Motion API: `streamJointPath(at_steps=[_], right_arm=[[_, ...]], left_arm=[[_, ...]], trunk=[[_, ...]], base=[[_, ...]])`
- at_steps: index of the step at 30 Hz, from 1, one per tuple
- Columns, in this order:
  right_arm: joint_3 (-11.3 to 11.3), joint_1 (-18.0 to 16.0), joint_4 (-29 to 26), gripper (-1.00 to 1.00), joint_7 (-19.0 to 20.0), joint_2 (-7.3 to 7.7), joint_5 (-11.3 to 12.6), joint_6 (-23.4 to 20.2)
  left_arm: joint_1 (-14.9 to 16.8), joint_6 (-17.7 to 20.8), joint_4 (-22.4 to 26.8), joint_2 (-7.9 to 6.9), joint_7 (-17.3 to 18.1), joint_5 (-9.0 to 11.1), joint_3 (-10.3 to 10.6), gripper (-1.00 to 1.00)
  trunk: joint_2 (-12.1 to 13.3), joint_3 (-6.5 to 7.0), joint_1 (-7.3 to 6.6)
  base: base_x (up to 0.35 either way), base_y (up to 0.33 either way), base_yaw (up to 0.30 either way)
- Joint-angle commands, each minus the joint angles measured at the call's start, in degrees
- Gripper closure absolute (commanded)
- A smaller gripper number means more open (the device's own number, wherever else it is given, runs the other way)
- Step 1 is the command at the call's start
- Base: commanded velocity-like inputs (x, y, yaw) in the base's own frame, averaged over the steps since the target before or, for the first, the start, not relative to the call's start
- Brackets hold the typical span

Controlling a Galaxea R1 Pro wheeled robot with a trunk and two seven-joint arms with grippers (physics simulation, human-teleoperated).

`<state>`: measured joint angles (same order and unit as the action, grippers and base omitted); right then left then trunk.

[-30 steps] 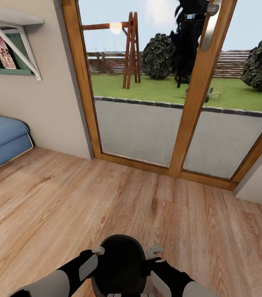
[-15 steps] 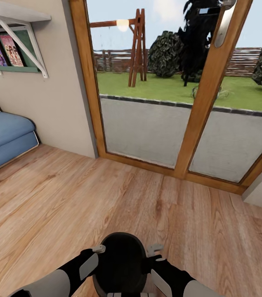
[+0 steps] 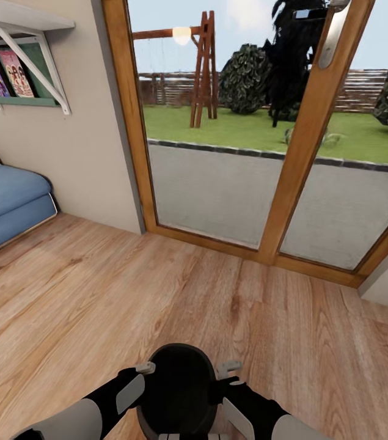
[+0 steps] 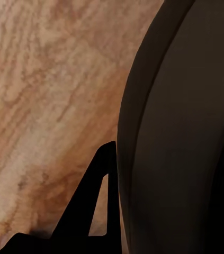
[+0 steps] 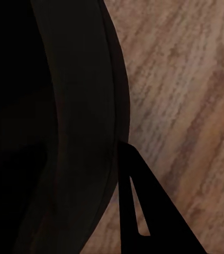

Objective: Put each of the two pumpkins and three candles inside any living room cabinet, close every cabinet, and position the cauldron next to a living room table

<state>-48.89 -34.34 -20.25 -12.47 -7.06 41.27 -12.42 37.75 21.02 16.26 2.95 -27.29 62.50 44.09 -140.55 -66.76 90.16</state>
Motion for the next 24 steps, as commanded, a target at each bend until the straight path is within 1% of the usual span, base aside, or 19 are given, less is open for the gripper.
streamJointPath(at_steps=[1,5,8,17,24], right_arm=[[1.17,-0.03,-1.34,1.0,1.96,-0.93,0.07,1.85],[1.17,-0.03,-2.08,1.0,1.8,-0.93,0.04,1.86],[1.17,-0.03,-2.15,1.0,1.75,-0.93,0.04,1.87],[1.17,-0.03,-2.16,1.0,1.74,-0.93,0.03,1.87],[1.17,-0.03,-2.24,1.0,1.74,-0.93,0.03,1.87]], left_arm=[[-0.04,-0.37,0.23,0.31,0.57,0.08,1.14,1.0],[-0.04,-0.37,0.42,0.3,0.57,0.08,1.09,1.0],[-0.04,-0.37,0.44,0.3,0.61,0.08,1.09,1.0],[-0.04,-0.37,0.44,0.3,0.74,0.08,1.09,1.0],[-0.04,-0.37,0.44,0.3,0.74,0.08,1.09,1.0]], trunk=[[0.02,0.0,0.03],[0.02,0.0,0.03],[0.02,0.0,0.03],[0.02,0.0,0.03],[0.02,0.0,0.03]], base=[[0.0,0.0,0.0],[0.0,0.0,0.011],[0.013,0.0,0.119],[0.144,0.001,0.265],[0.187,0.055,0.287]])
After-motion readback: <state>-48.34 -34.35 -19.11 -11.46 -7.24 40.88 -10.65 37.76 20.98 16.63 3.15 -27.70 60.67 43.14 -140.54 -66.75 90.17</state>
